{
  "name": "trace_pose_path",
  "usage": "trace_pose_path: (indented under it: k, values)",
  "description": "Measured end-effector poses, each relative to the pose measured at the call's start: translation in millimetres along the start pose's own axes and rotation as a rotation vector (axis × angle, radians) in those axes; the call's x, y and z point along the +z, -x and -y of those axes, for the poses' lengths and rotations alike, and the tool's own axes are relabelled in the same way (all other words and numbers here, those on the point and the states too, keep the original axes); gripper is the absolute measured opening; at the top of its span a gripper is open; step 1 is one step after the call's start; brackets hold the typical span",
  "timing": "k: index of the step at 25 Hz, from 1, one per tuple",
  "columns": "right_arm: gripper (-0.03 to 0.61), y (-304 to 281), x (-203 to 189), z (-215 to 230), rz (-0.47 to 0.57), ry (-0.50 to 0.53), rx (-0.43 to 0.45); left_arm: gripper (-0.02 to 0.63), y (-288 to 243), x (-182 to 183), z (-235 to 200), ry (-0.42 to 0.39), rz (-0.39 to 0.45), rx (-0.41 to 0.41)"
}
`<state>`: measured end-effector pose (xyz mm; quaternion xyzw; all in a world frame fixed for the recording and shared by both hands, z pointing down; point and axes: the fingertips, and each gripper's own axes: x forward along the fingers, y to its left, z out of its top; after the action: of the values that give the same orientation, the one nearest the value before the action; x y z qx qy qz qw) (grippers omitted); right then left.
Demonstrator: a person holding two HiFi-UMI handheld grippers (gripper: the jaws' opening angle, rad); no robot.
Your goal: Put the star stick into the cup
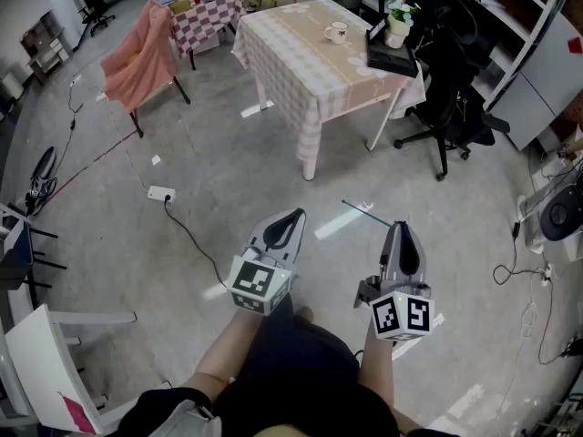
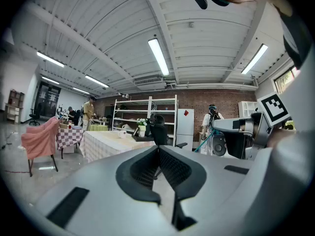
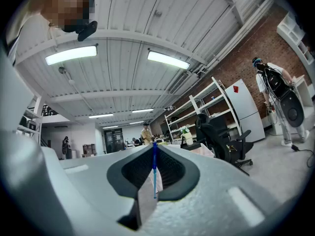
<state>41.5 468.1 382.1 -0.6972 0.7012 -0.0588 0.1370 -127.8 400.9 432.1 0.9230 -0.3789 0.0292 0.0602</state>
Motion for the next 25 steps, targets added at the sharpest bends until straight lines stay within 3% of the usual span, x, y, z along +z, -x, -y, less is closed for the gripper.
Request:
trace_pose_path:
  k: [14,25]
  values:
    - [0.017,-51,-8,-1,-0.02,-0.063,0.036,0.012,-35,6,-30,0.005,-0.007,-0.005]
    - [0.017,-146,-8,15,-0.013,-0.092,0.006,0.012,-122,29,-82,-0.001,-0.003,-0.058]
